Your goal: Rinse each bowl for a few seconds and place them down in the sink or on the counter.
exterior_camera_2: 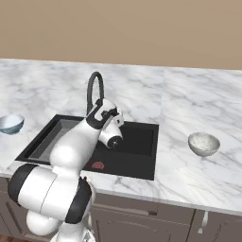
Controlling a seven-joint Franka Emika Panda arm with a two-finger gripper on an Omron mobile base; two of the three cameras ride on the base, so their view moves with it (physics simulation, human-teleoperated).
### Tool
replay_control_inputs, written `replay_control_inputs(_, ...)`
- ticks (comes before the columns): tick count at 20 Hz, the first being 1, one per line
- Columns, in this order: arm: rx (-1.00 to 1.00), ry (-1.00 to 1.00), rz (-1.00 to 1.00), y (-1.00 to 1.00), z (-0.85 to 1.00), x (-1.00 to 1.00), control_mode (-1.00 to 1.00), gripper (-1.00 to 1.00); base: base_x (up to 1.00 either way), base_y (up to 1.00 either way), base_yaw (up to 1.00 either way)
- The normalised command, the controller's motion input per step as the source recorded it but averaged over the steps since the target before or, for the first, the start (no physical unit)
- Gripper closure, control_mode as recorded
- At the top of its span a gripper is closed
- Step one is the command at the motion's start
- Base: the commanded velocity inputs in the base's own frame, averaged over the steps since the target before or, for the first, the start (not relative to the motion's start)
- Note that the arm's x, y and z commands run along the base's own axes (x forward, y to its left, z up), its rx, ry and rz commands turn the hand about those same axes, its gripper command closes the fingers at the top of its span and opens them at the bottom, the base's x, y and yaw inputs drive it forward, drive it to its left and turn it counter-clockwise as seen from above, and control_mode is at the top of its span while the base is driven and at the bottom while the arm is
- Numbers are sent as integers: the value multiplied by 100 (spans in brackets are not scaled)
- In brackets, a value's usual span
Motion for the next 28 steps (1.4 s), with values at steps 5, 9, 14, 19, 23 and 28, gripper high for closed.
replay_control_inputs(5,6,2,2,-1,-11,24,-100,-100,0,0,0)
replay_control_inputs(9,3,0,2,-3,-3,39,-100,-100,0,0,0)
replay_control_inputs(14,1,0,2,-2,-1,39,-100,-100,0,0,0)
replay_control_inputs(19,1,0,2,-2,-7,37,-100,-100,0,0,0)
replay_control_inputs(23,2,0,2,0,-16,36,-100,-100,0,0,0)
replay_control_inputs(28,1,0,2,0,-19,29,-100,-100,0,0,0)
